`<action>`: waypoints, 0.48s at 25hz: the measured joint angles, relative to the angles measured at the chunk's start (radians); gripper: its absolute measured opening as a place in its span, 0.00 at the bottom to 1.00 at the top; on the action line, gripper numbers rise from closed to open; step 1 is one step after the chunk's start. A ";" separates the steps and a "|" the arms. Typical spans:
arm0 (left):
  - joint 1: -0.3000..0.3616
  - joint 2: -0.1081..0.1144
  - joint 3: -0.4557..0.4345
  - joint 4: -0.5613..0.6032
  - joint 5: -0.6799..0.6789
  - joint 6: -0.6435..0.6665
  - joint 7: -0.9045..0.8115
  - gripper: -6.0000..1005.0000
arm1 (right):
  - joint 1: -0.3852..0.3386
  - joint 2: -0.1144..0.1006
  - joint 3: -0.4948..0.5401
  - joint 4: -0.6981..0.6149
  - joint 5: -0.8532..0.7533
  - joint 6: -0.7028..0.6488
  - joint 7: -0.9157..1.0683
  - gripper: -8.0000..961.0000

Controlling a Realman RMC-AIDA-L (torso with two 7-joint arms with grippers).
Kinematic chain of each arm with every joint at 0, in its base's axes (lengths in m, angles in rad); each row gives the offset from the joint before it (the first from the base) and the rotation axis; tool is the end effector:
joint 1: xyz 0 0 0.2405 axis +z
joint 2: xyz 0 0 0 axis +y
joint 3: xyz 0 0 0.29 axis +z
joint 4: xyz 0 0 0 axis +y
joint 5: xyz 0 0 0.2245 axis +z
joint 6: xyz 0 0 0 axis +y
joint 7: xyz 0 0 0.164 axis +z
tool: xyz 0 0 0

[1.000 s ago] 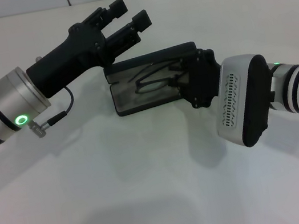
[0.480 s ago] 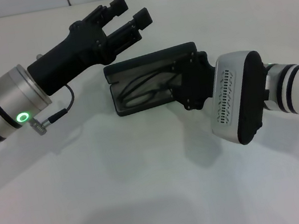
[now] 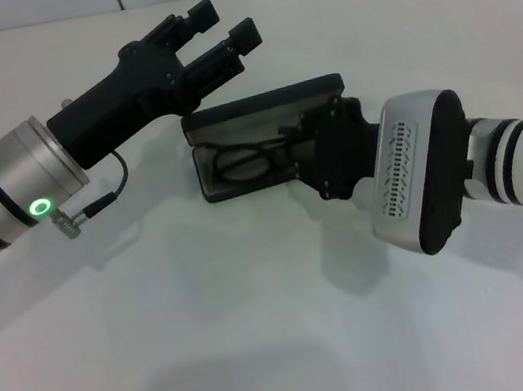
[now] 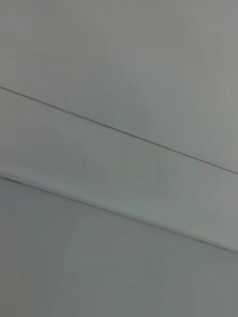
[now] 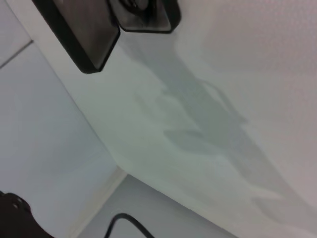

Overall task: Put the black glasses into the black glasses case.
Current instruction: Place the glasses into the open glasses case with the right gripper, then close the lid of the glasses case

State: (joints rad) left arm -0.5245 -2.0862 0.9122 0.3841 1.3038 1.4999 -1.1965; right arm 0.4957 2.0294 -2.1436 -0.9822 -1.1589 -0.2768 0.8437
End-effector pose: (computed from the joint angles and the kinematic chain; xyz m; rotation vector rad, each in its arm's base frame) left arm -0.2522 0.3749 -0.0425 -2.3443 -0.6621 -1.2980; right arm 0.1812 0.3860 -0.1655 -2.4722 -0.4249 0.1328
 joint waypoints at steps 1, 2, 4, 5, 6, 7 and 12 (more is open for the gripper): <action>0.000 0.000 0.000 0.000 0.000 0.000 0.000 0.78 | 0.000 0.000 0.001 0.001 0.005 0.001 0.000 0.32; 0.001 0.000 0.000 0.000 0.000 0.000 0.000 0.78 | -0.001 0.000 0.002 0.000 0.007 0.000 0.000 0.32; 0.002 0.000 0.000 0.000 0.000 0.000 0.000 0.78 | -0.009 0.000 0.006 -0.007 0.007 -0.006 0.000 0.33; 0.002 0.000 0.000 -0.001 0.000 0.000 0.000 0.78 | -0.012 0.000 0.009 -0.010 0.007 -0.011 0.000 0.33; 0.003 0.000 0.000 -0.001 0.000 0.000 0.000 0.78 | -0.014 0.000 0.012 -0.013 0.008 -0.020 0.000 0.34; 0.004 0.000 0.000 -0.001 0.000 0.000 0.000 0.78 | -0.014 0.000 0.012 -0.013 0.008 -0.020 0.000 0.34; 0.011 0.000 0.001 -0.001 0.000 -0.037 -0.003 0.78 | -0.121 -0.013 0.195 -0.046 0.007 -0.346 0.001 0.36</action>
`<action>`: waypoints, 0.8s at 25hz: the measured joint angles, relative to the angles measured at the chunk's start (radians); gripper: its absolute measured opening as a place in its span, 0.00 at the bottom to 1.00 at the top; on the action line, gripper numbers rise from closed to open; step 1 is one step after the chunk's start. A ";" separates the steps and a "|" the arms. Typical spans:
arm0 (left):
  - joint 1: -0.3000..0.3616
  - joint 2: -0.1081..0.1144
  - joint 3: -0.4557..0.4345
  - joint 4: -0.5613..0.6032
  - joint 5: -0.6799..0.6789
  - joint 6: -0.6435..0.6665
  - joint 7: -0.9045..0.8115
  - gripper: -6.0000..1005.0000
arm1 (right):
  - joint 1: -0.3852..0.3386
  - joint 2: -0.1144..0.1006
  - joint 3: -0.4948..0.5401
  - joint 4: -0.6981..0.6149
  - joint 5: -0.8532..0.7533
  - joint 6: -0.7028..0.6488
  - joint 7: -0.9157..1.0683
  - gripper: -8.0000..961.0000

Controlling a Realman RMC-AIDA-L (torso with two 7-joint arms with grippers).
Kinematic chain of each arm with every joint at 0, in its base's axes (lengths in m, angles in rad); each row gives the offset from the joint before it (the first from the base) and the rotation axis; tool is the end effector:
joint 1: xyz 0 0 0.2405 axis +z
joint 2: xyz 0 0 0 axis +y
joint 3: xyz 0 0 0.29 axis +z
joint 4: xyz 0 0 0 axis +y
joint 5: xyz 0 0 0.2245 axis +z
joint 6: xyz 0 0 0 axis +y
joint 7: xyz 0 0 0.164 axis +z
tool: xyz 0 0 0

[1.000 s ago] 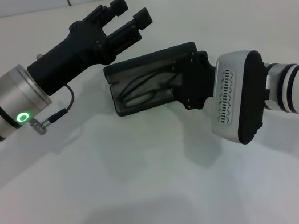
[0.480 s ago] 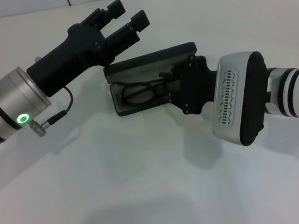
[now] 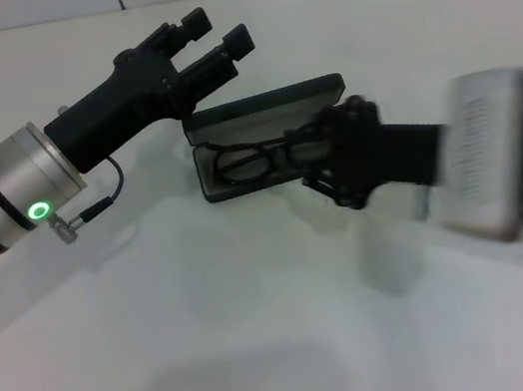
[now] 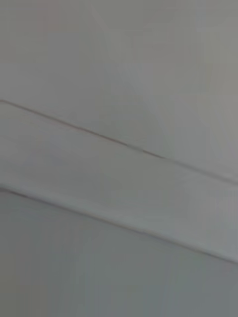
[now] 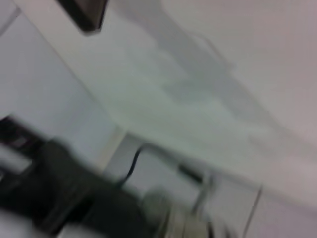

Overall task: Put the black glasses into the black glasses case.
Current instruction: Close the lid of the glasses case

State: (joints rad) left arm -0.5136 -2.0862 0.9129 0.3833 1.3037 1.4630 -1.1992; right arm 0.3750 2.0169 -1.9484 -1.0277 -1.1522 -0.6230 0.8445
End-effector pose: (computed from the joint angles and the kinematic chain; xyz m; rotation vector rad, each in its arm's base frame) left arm -0.2606 0.3760 -0.0441 -2.3211 -0.6993 -1.2583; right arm 0.1904 0.3663 -0.1319 -2.5482 -0.3226 0.4008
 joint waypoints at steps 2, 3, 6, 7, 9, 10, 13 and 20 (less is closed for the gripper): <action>-0.001 0.000 0.000 0.000 0.000 -0.044 -0.002 0.78 | -0.062 -0.011 0.198 0.031 -0.011 -0.318 0.025 0.36; -0.002 0.000 0.000 0.000 0.000 -0.062 -0.002 0.78 | -0.062 -0.011 0.198 0.031 -0.011 -0.318 0.025 0.37; -0.019 0.000 0.000 0.000 0.000 -0.118 -0.004 0.78 | -0.041 -0.045 0.464 0.240 -0.059 -0.693 0.093 0.38; -0.027 0.000 0.000 0.001 0.000 -0.140 -0.004 0.78 | -0.041 -0.045 0.464 0.240 -0.059 -0.693 0.093 0.38; -0.045 0.000 0.004 0.001 0.000 -0.187 -0.004 0.77 | -0.011 -0.063 0.560 0.357 -0.084 -0.816 0.099 0.39; -0.063 0.000 0.019 0.001 0.001 -0.243 -0.004 0.77 | 0.012 -0.077 0.629 0.445 -0.099 -0.892 0.098 0.39; -0.096 -0.001 0.074 0.001 0.003 -0.373 -0.002 0.77 | 0.034 -0.107 0.748 0.587 -0.122 -0.992 0.095 0.40; -0.182 -0.003 0.282 0.001 0.003 -0.688 -0.021 0.77 | -0.014 -0.102 0.827 0.614 -0.124 -0.967 0.098 0.42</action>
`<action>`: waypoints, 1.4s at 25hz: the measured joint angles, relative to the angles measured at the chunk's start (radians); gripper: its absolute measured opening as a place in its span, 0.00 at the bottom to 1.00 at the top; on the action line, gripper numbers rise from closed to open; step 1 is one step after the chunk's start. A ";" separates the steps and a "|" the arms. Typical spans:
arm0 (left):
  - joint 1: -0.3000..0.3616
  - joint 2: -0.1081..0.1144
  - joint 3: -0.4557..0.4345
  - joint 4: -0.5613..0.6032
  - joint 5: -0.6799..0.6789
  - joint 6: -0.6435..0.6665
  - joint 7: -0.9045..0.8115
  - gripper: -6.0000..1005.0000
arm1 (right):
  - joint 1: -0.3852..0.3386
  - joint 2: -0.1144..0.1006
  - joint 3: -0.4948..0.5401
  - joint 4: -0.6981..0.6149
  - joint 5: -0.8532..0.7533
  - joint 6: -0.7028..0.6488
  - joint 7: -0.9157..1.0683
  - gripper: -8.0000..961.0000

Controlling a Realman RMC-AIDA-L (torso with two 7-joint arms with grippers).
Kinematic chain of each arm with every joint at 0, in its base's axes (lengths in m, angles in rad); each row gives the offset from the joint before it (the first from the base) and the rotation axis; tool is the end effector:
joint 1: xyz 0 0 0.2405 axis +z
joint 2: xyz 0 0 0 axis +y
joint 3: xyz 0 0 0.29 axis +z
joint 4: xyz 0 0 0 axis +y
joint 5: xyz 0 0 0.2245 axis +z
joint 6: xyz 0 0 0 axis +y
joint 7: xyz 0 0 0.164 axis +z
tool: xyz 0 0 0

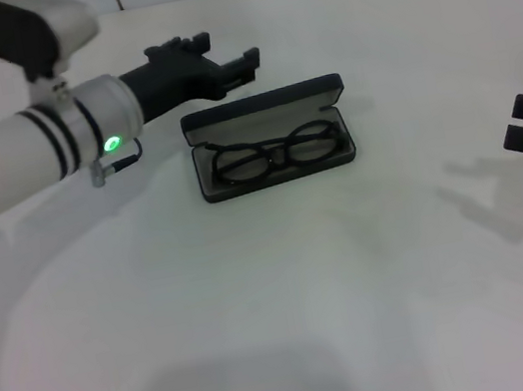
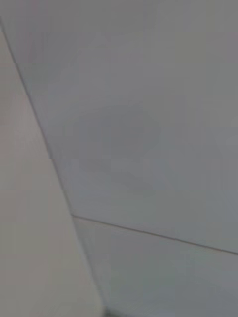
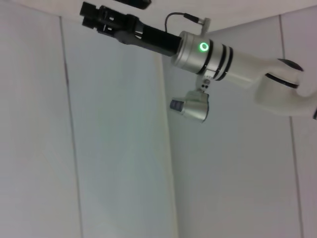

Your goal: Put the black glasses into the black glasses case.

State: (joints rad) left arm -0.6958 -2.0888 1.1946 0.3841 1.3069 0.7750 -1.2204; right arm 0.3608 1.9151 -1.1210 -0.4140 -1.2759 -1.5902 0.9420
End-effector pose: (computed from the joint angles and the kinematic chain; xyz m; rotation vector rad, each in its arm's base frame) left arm -0.2608 0.4596 -0.0942 -2.3110 -0.7229 -0.5646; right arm 0.3243 0.3230 0.0020 -2.5041 0.3304 0.9754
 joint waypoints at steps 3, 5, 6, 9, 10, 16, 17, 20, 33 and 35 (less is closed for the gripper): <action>-0.011 -0.001 0.071 0.003 0.000 -0.030 -0.001 0.76 | 0.002 0.007 0.001 0.003 0.000 0.032 0.002 0.43; -0.010 -0.001 0.123 0.010 -0.001 -0.033 0.003 0.76 | 0.005 0.009 0.002 0.004 -0.001 0.045 0.002 0.44; -0.007 -0.001 0.150 0.016 -0.001 -0.032 0.006 0.76 | 0.006 0.010 0.002 0.005 -0.001 0.048 0.002 0.44; 0.031 -0.001 0.204 0.045 -0.002 -0.026 0.032 0.76 | 0.010 0.010 0.003 0.006 -0.001 0.060 0.003 0.45; 0.049 -0.003 0.212 0.056 -0.005 -0.025 0.053 0.76 | 0.012 0.012 0.003 0.006 -0.001 0.065 0.003 0.46; 0.129 -0.013 0.225 0.074 -0.045 0.011 0.175 0.75 | 0.015 0.022 0.003 0.000 -0.001 0.094 0.001 0.49; 0.135 -0.013 0.226 0.071 -0.052 0.020 0.184 0.75 | 0.016 0.023 0.004 0.000 -0.001 0.094 0.001 0.50; 0.163 -0.011 0.225 0.074 -0.082 0.081 0.218 0.75 | 0.024 0.025 0.004 -0.001 -0.001 0.081 0.002 0.51; 0.254 0.148 0.166 0.036 -0.176 0.983 0.267 0.77 | 0.162 0.082 -0.028 -0.062 -0.154 -0.106 0.056 0.62; 0.262 0.163 0.166 0.015 -0.145 0.999 0.267 0.77 | 0.183 0.087 -0.031 -0.058 -0.178 -0.145 0.060 0.66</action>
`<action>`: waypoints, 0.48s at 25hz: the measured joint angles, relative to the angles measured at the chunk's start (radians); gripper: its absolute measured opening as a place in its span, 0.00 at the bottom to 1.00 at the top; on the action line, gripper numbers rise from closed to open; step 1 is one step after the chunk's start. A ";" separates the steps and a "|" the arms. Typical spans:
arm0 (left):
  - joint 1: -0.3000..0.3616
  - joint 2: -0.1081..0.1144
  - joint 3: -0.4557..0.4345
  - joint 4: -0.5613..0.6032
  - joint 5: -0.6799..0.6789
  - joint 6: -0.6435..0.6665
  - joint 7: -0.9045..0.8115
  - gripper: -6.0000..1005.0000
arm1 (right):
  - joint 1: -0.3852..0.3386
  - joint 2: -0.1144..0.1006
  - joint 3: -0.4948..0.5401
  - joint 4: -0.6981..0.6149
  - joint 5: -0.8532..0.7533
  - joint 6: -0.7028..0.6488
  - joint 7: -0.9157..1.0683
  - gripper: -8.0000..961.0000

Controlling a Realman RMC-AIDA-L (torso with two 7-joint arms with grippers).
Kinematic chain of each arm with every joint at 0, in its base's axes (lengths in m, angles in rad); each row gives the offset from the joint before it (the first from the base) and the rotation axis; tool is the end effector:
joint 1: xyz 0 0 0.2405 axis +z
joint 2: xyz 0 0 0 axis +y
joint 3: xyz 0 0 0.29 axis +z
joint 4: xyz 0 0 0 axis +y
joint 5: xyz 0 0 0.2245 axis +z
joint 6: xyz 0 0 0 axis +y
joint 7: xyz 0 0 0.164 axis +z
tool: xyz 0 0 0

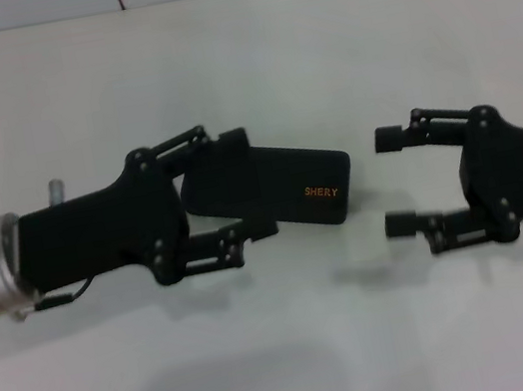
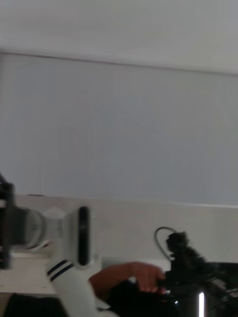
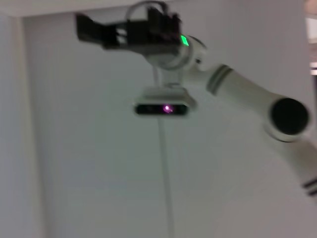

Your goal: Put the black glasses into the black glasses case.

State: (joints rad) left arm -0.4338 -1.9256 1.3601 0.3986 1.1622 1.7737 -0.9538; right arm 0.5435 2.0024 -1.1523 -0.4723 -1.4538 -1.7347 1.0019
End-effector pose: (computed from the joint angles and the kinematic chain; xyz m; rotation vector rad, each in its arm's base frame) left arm -0.2715 0.3032 -0.0220 -2.7382 -0.1854 -1.2441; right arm 0.2344 0.3319 -0.0448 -2.8479 0.0497 1.1438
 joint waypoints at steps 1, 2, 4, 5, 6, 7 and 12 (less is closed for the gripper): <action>0.007 0.001 0.000 -0.003 0.015 0.001 0.003 0.77 | 0.002 0.003 0.000 0.001 -0.007 -0.015 0.000 0.68; 0.016 0.001 0.000 -0.002 0.027 0.001 0.011 0.78 | 0.003 0.006 0.000 0.001 -0.012 -0.025 -0.001 0.70; 0.038 -0.005 0.001 0.005 0.042 0.002 0.033 0.79 | 0.002 0.009 -0.002 0.004 -0.017 -0.030 -0.004 0.74; 0.051 -0.007 0.001 0.007 0.046 0.003 0.046 0.80 | 0.002 0.011 -0.006 0.006 -0.020 -0.030 -0.007 0.76; 0.064 -0.009 0.000 0.009 0.046 0.005 0.058 0.81 | 0.003 0.012 -0.010 0.006 -0.023 -0.029 -0.008 0.78; 0.069 -0.009 0.000 0.010 0.046 0.006 0.062 0.82 | 0.003 0.013 -0.015 0.006 -0.026 -0.029 -0.010 0.81; 0.081 -0.009 0.001 0.007 0.052 0.009 0.068 0.83 | 0.005 0.017 -0.026 0.006 -0.028 -0.028 -0.013 0.92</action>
State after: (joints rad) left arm -0.3533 -1.9343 1.3611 0.4061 1.2147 1.7830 -0.8854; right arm 0.5487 2.0191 -1.1782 -0.4660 -1.4820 -1.7628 0.9891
